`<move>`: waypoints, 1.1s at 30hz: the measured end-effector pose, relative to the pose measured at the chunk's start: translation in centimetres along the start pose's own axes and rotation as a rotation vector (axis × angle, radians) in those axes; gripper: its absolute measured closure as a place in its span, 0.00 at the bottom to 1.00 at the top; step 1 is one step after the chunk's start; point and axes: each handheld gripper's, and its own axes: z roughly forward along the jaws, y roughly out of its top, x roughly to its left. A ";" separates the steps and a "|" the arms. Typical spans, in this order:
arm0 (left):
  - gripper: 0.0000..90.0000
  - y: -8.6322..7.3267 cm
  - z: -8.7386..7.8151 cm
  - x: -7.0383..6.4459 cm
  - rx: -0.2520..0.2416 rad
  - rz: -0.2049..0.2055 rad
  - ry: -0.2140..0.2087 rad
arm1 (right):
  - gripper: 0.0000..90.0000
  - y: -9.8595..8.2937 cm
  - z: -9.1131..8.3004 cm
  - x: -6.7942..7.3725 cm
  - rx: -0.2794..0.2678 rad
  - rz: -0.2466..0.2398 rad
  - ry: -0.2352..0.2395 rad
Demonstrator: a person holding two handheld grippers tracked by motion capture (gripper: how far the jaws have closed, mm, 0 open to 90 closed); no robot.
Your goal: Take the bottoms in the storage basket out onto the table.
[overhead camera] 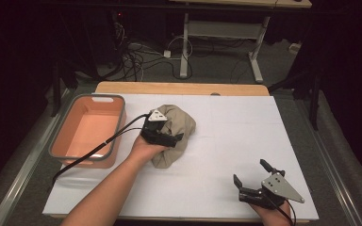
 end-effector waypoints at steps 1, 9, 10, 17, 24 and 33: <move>0.00 -0.2 -0.3 0.0 -0.006 -0.002 -0.005 | 0.00 0.0 0.0 0.0 0.000 0.002 -0.001; 0.00 -3.1 -2.8 -0.7 -0.037 -0.003 -0.029 | 0.00 -0.1 0.0 0.0 0.000 0.005 0.003; 0.00 -3.1 -2.8 -0.7 -0.037 -0.003 -0.029 | 0.00 -0.1 0.0 0.0 0.000 0.005 0.003; 0.00 -6.1 -4.3 -1.6 -0.053 0.014 -0.032 | 0.00 -0.1 -0.1 0.1 -0.002 0.004 0.002; 0.00 -8.3 -6.6 -3.1 -0.080 0.040 -0.039 | 0.00 -0.1 -0.2 0.3 -0.007 0.007 0.005; 0.00 -11.1 -9.7 -4.4 -0.122 0.091 0.051 | 0.00 -0.2 -0.9 1.0 -0.024 0.007 0.013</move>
